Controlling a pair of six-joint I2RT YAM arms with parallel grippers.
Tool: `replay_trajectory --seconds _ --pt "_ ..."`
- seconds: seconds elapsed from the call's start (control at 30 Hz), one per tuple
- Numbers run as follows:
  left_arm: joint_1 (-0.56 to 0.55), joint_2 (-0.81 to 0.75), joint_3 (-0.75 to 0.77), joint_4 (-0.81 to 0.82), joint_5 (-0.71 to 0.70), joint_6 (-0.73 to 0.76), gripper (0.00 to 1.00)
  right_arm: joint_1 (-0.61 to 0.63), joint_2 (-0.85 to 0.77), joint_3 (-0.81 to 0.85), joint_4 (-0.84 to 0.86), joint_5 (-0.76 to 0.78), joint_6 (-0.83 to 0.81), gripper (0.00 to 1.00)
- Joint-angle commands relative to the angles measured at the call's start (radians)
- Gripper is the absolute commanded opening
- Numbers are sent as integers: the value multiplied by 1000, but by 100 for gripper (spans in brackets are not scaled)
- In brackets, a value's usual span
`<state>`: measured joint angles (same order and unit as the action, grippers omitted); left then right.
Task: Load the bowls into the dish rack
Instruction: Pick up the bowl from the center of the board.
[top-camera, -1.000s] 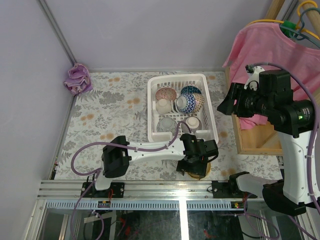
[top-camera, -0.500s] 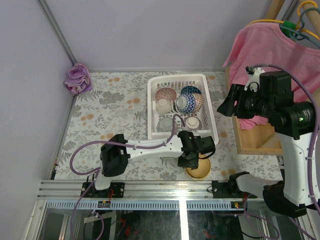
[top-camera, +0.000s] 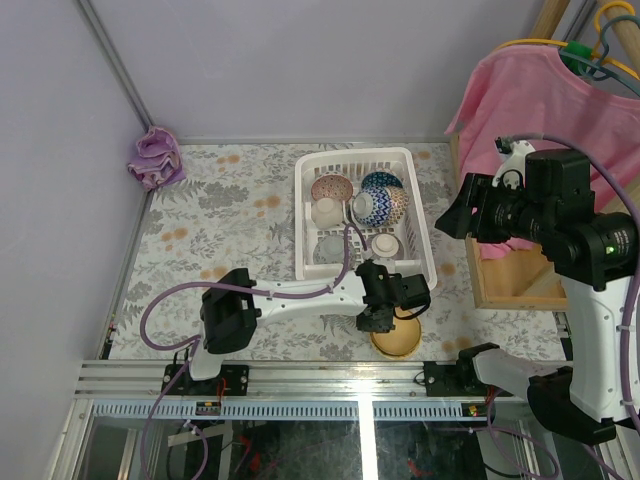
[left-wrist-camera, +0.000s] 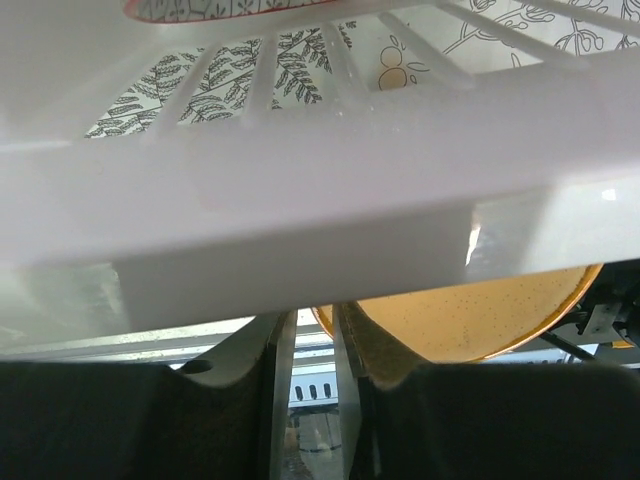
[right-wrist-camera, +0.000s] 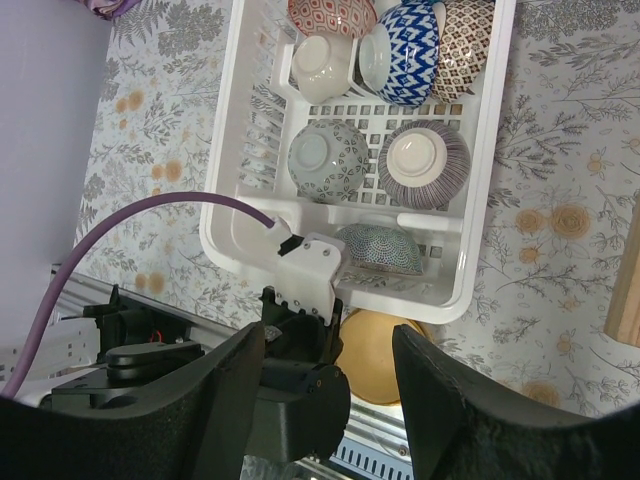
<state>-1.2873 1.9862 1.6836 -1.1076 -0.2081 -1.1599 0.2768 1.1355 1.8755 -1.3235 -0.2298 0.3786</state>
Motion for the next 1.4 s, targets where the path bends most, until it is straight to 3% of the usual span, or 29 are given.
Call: replay_trajectory --seconds 0.0,0.3,0.53,1.37 --pt "5 19 -8 -18 -46 -11 19 2 -12 0 -94 -95 -39 61" --pt "3 40 -35 3 -47 10 16 2 -23 -10 -99 -96 -26 61" --pt "3 37 -37 6 -47 15 0 3 -29 -18 -103 -95 -21 61" --pt "11 -247 234 -207 -132 28 0 2 23 0 -56 -80 12 61"
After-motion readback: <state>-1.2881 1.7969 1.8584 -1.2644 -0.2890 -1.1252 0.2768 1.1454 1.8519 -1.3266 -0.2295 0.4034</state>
